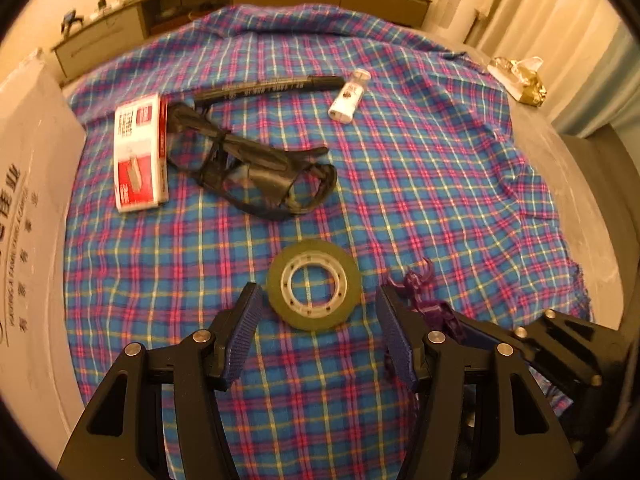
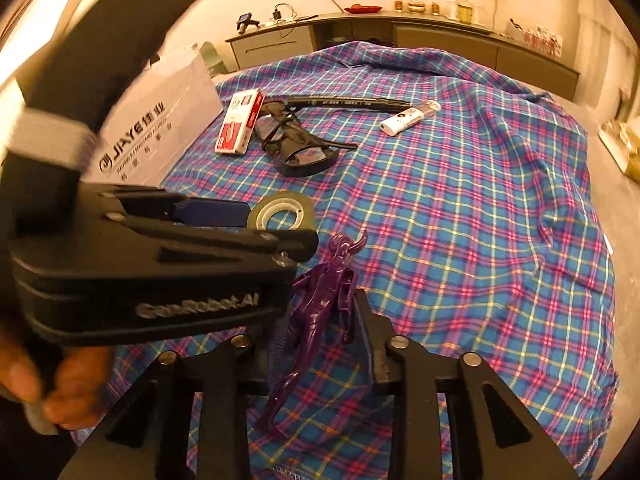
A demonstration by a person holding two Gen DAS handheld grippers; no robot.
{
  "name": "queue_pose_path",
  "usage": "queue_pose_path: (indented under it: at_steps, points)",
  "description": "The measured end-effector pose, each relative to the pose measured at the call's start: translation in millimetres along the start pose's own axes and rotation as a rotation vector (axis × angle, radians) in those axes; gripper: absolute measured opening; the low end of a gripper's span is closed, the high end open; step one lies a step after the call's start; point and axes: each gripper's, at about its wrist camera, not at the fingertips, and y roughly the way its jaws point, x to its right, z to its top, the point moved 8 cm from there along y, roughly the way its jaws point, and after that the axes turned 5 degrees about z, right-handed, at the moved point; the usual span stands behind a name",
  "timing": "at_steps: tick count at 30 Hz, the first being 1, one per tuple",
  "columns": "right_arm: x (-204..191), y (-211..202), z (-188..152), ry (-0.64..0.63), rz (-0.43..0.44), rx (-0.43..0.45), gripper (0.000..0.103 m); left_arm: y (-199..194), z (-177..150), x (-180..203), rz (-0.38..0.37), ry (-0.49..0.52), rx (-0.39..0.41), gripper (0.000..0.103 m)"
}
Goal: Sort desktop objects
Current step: 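Grasp the green tape roll with the left tool while the right grasps the purple figurine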
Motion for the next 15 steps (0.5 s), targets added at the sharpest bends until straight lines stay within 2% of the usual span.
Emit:
queue_pose_path:
  at_steps: [4,6,13,15]
  points:
    - [-2.3,-6.6,2.2,0.020,0.020,0.017,0.027,-0.4,0.7,-0.3,0.008,0.027,0.036,0.059]
    - [-3.6,-9.6,2.9,0.025,0.031,0.022,0.019,-0.5,1.1,-3.2,0.019,0.032,0.051,0.050]
    - [-6.5,-12.8,2.2,0.031,0.045,0.030,0.017,-3.3,1.4,-8.2,0.022,0.014,0.053,0.049]
    - [-6.9,-17.0,3.2,0.036,0.052,0.044,0.011,-8.7,1.4,-8.7,0.021,0.011,0.064,0.049]
